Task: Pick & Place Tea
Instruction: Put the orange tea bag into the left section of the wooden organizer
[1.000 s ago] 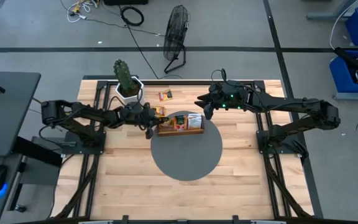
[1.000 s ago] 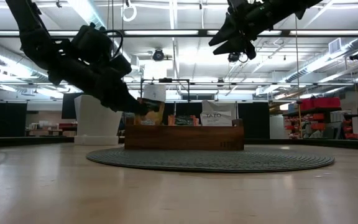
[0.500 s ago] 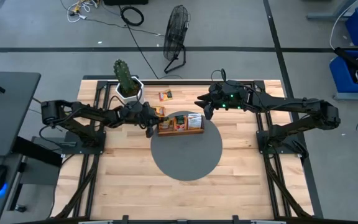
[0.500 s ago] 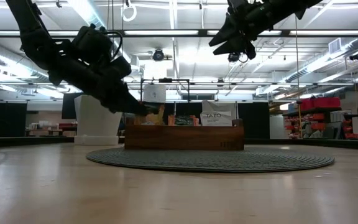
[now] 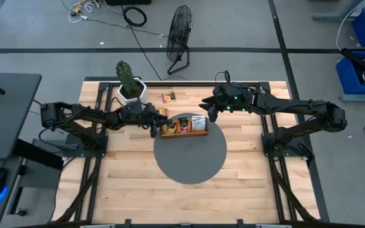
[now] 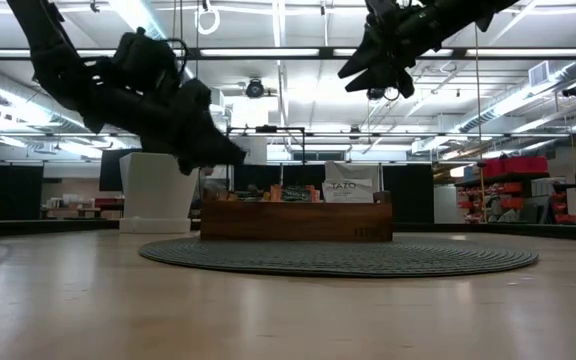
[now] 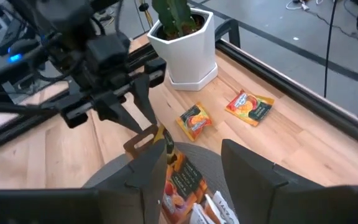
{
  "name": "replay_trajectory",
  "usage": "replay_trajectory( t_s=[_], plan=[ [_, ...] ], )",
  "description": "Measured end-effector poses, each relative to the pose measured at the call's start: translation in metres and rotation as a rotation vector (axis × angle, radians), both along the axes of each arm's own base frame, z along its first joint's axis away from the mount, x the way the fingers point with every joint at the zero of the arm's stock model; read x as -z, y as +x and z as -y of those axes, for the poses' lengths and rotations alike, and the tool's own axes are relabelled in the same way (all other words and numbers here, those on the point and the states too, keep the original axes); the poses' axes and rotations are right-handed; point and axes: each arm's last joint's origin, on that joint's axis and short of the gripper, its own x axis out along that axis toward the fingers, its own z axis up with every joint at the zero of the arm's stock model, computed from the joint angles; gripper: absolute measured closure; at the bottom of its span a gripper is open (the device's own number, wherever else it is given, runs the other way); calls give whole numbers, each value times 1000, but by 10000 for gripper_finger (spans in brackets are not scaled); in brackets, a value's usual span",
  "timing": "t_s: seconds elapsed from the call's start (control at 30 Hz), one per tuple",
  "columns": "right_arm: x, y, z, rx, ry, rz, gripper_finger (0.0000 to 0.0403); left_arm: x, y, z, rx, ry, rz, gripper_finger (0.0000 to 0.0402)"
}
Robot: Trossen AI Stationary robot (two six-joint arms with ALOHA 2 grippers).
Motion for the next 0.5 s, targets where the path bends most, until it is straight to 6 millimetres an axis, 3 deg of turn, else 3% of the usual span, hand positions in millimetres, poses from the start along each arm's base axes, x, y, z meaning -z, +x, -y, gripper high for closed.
replay_trajectory(
  t_s=[0.37, 0.5],
  plan=[
    [7, 0, 23, 98, 156, 32, 245, -44, -10, 3, -28, -48, 244, 286],
    [16, 5, 36, 96, 221, 40, 268, -55, -15, 5, -31, -73, 298, 287]
  ],
)
